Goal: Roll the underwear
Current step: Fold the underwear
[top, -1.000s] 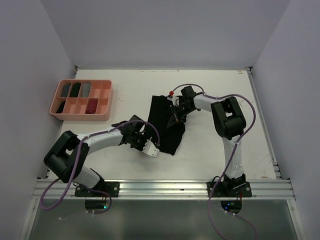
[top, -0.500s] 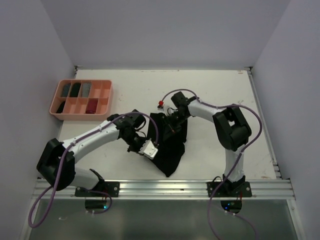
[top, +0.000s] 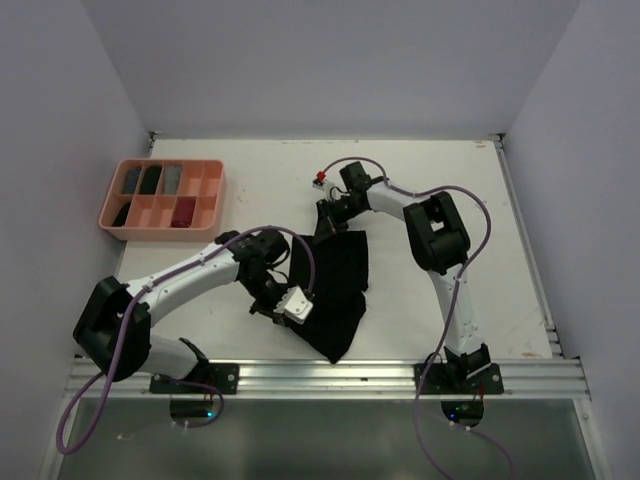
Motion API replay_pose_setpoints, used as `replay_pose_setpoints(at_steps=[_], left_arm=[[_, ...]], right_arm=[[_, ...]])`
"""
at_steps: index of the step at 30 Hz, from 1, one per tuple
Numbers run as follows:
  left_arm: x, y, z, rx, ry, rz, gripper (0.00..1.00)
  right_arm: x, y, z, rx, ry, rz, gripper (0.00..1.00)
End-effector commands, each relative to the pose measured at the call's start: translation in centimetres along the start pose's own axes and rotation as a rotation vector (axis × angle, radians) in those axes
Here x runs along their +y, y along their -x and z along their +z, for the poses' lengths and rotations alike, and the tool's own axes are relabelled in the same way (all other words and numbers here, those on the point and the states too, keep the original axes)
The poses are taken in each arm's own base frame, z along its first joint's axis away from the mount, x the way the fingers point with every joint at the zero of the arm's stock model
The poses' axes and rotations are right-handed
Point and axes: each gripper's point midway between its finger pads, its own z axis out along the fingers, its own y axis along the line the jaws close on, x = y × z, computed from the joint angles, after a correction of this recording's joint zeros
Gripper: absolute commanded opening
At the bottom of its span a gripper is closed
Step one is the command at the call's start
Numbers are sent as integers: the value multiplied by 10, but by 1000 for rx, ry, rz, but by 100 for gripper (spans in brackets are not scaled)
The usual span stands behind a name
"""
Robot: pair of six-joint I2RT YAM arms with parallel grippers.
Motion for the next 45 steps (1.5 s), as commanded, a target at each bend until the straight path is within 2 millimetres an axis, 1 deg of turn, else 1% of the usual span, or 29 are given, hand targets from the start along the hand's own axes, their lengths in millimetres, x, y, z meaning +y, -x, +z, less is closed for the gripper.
replay_pose_setpoints(at_steps=[1, 2, 3, 6, 7, 10, 11, 12, 13, 14, 16, 17, 18, 19, 20, 22, 27, 32, 34, 35, 36, 37, 38, 40, 41, 42, 43, 44, 45], left_arm=[[-6, 14, -3, -48, -15, -15, 0], [-5, 15, -4, -50, -13, -41, 0], [-3, 18, -5, -54, -9, -53, 0], [12, 30, -9, -75, -8, -108, 0], [23, 41, -16, -88, 12, -99, 0], [47, 49, -23, -114, 33, -142, 0], [65, 50, -29, -125, 56, -161, 0], [74, 50, -33, -129, 69, -168, 0], [82, 48, -37, -130, 72, -184, 0], [102, 43, -46, -134, 98, -209, 0], [118, 34, -52, -136, 106, -256, 0], [131, 21, -52, -132, 109, -294, 0], [143, 18, -58, -126, 135, -294, 0], [152, 12, -59, -120, 151, -299, 0], [160, -1, -55, -114, 152, -334, 0], [170, -12, -53, -92, 158, -350, 0], [178, -51, -32, -57, 139, -444, 0], [196, -71, -23, -63, 189, -506, 0], [201, -76, -18, -60, 197, -531, 1], [202, -85, -10, -49, 187, -574, 1], [203, -89, -7, -42, 185, -594, 1], [200, -95, 1, -47, 158, -634, 1], [198, -99, 5, -47, 146, -659, 1], [191, -103, 17, -51, 102, -716, 1], [189, -104, 20, -53, 90, -737, 1], [188, -105, 23, -61, 80, -757, 1], [183, -108, 29, -61, 54, -783, 1], [183, -108, 30, -64, 54, -811, 1], [183, -111, 32, -60, 56, -827, 1]], right_arm=[[-3, -5, 11, -8, -12, 5, 9], [-3, -7, 14, -13, -10, -3, 9], [-4, -20, 17, 4, -12, 13, 9], [-2, -39, 22, 43, -8, 14, 9], [-2, -44, 23, 51, -8, 13, 9], [3, -59, 26, 75, -4, 4, 9], [6, -62, 26, 82, 1, -2, 9], [6, -68, 27, 90, 4, 2, 9], [9, -69, 26, 90, 6, -7, 9], [10, -72, 27, 95, 6, -9, 9], [12, -77, 26, 97, 12, -7, 9], [13, -78, 25, 98, 14, -8, 9], [13, -81, 25, 102, 17, -8, 8], [14, -82, 24, 104, 20, -7, 8], [17, -82, 24, 104, 30, -8, 8], [17, -86, 23, 110, 31, -4, 8], [18, -92, 24, 130, 48, 6, 9], [26, -96, 25, 148, 56, -8, 9], [29, -93, 21, 142, 54, -11, 11], [32, -94, 18, 153, 53, 3, 14], [33, -91, 15, 149, 50, -43, 16], [38, -85, 7, 137, 32, -66, 19], [37, -84, -1, 140, 12, -61, 26], [38, -76, -17, 120, -27, -96, 32], [41, -67, -38, 84, -45, -98, 39], [40, -64, -48, 68, -58, -113, 42], [39, -60, -59, 50, -74, -118, 44], [42, -53, -83, 10, -102, -129, 45], [40, -54, -92, 5, -120, -156, 45]])
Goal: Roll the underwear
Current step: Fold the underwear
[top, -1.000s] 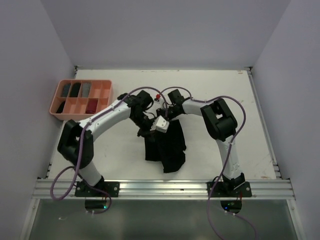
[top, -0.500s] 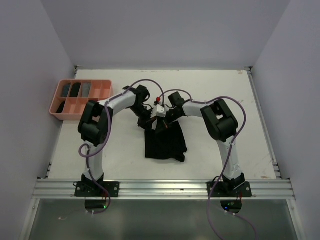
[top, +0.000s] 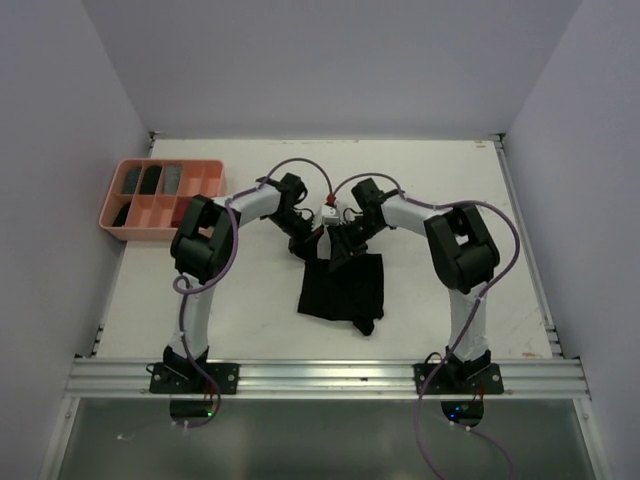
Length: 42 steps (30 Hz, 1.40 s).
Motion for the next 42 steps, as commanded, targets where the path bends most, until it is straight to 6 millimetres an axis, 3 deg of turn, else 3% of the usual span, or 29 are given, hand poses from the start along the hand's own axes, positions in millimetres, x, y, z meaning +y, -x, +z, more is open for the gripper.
replay_pose_setpoints(at_steps=[1, 3, 6, 11, 15, 17, 19, 22, 28, 29, 31, 35, 42], left_arm=[[16, -56, 22, 129, 16, -219, 0], [18, -59, 25, 142, 24, -256, 0], [21, -61, 28, 151, 25, -294, 0], [23, -52, 26, 135, 49, -310, 0], [25, -50, 27, 141, 79, -345, 0], [24, -51, 29, 143, 74, -385, 0], [21, -52, 32, 143, 57, -414, 0], [18, -55, 36, 149, 57, -427, 0], [16, -58, 37, 162, 65, -425, 0], [16, -58, 37, 163, 68, -427, 0], [16, -59, 37, 167, 71, -431, 0], [17, -70, 40, 199, 80, -449, 0], [16, -74, 43, 202, 76, -454, 0]], right_arm=[[5, 16, -78, -116, -122, -170, 45], [11, 9, -100, -115, -183, -247, 45], [15, 2, -119, -110, -264, -304, 48], [15, -11, -130, -87, -300, -320, 47], [58, -6, -135, -175, -243, -462, 44], [80, -6, -124, -155, -309, -610, 43], [77, -13, -113, -111, -410, -714, 44], [105, -29, -74, -27, -412, -860, 45], [118, -43, -32, 31, -406, -951, 47], [110, -51, -28, 38, -409, -945, 47], [109, -51, -33, -8, -434, -956, 49], [92, -69, -39, 12, -462, -977, 51], [96, -88, -43, 81, -394, -1034, 55]])
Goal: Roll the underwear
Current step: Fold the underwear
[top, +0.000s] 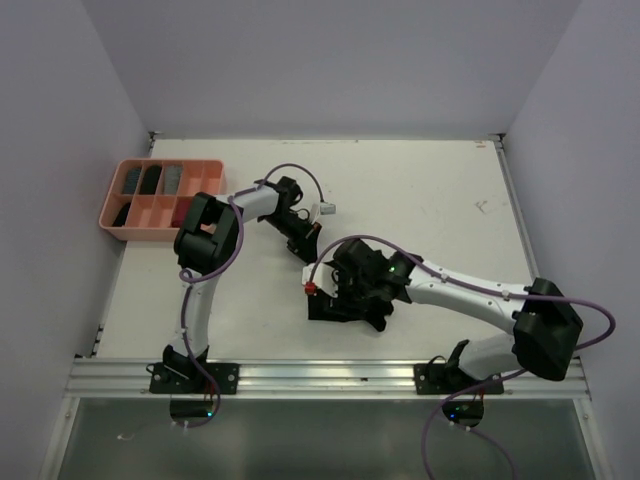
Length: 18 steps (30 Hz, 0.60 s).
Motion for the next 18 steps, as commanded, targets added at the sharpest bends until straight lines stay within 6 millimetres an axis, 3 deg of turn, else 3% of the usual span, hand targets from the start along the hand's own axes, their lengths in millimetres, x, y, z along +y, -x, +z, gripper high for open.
replay_pose_setpoints(at_steps=[1, 7, 18], left_arm=[[58, -64, 19, 220, 199, -30, 0], [59, -64, 18, 222, 201, -29, 0], [60, -66, 22, 227, 189, -32, 1]], right_arm=[[3, 19, -8, -62, 42, -59, 56], [1, 52, 4, -94, 98, -22, 57], [15, 53, 27, -71, 160, -28, 56]])
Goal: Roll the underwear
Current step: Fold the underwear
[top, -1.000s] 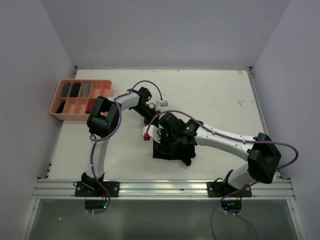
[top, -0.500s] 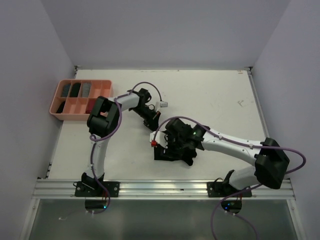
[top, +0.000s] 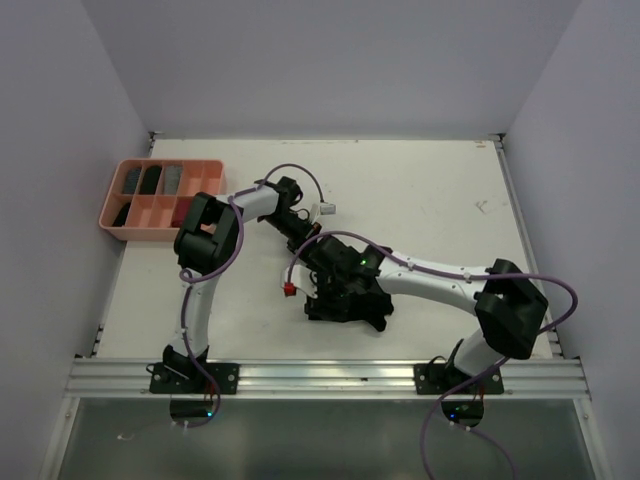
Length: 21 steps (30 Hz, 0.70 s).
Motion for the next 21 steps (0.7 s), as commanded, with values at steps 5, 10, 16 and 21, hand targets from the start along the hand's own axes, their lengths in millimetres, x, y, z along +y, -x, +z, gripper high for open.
replay_pose_setpoints(at_steps=[5, 10, 16, 21], left_arm=[[62, -63, 20, 223, 197, -20, 1], [60, -67, 22, 224, 185, -28, 1], [62, -71, 21, 230, 201, -23, 1], [62, -74, 21, 231, 204, -25, 1]], right_arm=[[5, 14, 9, -40, 22, -19, 55], [3, 5, 21, -7, 27, -26, 39], [6, 13, 4, -42, 18, -31, 6], [0, 31, -22, -92, -26, -29, 0]])
